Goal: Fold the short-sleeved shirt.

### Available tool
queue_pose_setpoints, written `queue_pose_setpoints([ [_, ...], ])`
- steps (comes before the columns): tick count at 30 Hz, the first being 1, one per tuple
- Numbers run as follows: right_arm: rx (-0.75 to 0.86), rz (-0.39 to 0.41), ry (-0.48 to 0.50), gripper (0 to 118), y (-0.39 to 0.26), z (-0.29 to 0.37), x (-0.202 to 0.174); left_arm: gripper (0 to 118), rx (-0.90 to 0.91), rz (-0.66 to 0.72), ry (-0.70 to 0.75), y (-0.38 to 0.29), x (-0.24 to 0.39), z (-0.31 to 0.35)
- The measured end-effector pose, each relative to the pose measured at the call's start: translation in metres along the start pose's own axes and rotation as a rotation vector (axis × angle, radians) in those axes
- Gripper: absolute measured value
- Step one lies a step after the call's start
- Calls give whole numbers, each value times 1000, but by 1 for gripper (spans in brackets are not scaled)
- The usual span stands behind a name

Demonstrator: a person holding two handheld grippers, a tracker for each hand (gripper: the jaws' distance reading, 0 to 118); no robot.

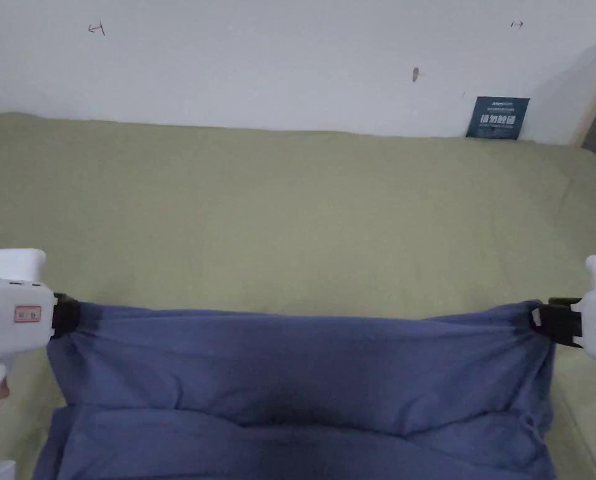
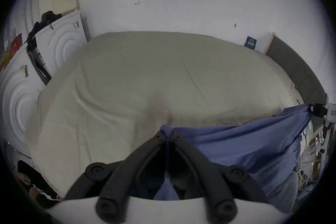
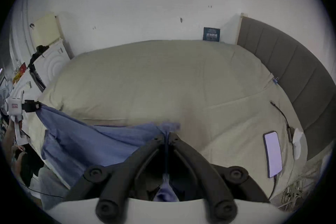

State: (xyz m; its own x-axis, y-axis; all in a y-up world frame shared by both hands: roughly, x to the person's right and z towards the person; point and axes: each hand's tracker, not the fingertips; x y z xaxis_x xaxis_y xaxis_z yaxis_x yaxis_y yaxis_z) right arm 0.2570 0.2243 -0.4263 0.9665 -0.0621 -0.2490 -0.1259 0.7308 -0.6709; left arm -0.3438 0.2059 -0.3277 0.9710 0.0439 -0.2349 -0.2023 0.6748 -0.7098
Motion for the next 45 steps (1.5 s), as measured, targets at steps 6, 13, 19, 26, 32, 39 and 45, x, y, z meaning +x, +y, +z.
queue_pose_setpoints([
  [6,18,-6,17,3,-54,54,-1,2,29,-31,-25,-51,-7,48],
  [13,-79,-15,22,3,-137,69,-1,2,-17,-31,-36,-119,-18,59],
  [19,-164,-32,5,3,-175,45,-3,2,-91,-10,-21,-157,-20,39],
  [26,-197,65,-79,88,-177,38,-17,109,-94,-17,-6,-157,-17,37],
  [32,-11,84,-82,110,-137,63,-59,115,23,-92,57,-140,5,55],
  [39,345,79,-124,0,-121,65,-138,0,199,-58,18,-125,33,78],
  [45,429,95,-144,0,-122,63,-189,0,122,30,-134,-114,7,79],
])
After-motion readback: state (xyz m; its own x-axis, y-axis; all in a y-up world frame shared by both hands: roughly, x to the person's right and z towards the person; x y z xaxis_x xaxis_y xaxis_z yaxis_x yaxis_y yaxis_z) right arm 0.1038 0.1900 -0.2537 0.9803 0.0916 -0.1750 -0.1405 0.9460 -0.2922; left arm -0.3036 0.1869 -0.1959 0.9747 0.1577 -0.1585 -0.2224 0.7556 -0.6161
